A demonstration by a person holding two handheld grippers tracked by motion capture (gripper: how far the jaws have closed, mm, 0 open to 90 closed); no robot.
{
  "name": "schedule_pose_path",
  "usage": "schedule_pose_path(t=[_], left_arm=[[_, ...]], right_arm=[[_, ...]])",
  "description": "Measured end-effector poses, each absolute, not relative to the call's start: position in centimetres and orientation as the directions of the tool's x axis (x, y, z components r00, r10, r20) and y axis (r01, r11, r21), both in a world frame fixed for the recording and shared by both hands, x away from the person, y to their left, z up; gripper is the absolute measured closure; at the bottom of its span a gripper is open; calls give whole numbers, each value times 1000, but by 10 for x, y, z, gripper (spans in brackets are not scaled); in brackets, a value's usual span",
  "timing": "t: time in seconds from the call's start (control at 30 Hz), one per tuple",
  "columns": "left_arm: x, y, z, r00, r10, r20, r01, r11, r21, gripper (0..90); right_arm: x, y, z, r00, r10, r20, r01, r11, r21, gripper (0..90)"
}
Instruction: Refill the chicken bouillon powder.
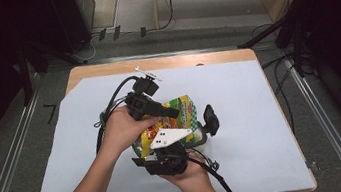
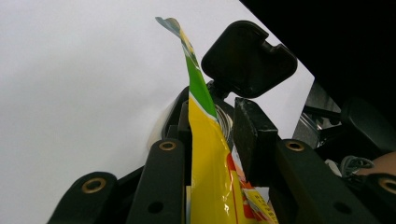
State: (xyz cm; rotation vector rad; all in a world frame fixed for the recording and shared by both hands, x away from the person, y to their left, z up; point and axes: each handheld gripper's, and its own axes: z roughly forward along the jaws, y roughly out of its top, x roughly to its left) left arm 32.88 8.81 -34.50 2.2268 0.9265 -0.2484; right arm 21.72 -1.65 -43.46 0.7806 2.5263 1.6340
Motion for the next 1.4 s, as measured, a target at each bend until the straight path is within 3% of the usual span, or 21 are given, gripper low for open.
schedule_pose_path(t=[0.3, 0.6, 1.4], left_arm=[[325, 86, -344, 735, 553, -393, 672, -515, 532, 817], [325, 87, -344, 743, 551, -379, 661, -519, 542, 836], [324, 94, -337, 725, 586, -362, 668, -467, 580, 795]], right_arm=[[213, -14, -439, -870, 441, 220, 379, 311, 872, 648], [212, -15, -440, -857, 453, 245, 402, 290, 868, 648], [222, -9, -435, -864, 413, 289, 422, 280, 862, 652]])
